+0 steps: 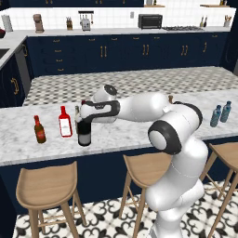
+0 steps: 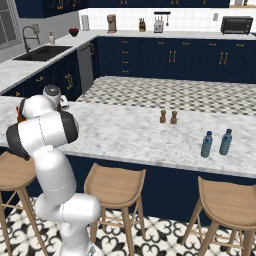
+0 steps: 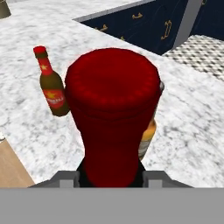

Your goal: Move the plastic bottles in the middle to the plastics group, and the glass bottles in the middle to the glass group.

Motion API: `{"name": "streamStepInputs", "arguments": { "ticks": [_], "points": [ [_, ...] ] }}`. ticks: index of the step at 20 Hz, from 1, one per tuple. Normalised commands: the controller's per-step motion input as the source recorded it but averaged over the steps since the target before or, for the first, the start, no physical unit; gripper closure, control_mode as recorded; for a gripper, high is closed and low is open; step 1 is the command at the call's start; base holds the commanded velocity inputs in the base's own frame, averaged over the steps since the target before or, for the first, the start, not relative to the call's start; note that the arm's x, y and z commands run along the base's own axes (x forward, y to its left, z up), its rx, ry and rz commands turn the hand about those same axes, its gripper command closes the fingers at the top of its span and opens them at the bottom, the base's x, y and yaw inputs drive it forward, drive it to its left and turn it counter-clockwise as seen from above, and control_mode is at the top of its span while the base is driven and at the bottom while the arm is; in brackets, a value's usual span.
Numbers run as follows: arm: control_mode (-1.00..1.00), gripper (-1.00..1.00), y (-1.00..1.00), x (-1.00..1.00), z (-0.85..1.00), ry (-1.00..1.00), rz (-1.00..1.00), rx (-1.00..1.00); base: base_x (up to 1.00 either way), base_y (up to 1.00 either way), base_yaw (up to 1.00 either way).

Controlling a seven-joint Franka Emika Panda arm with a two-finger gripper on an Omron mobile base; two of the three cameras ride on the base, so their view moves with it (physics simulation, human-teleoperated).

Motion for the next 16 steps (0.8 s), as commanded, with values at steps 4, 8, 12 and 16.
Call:
{"name": "streamStepInputs", "arguments": {
  "ticks": [4,8,12,16],
  "points": [
    [-1.00,-1.00,0.00,0.00,-0.03,0.00,0.00,0.00,0.00,0.00,0.00],
    [-1.00,-1.00,0.00,0.00,-0.03,0.00,0.00,0.00,0.00,0.00,0.00],
    [-1.00,-1.00,0.00,0.00,-0.01,0.00,0.00,0.00,0.00,0.00,0.00],
    [-1.00,-1.00,-0.07,-0.38,0.15,-0.01,0.00,0.01,0.00,0.00,0.00]
  ]
}}
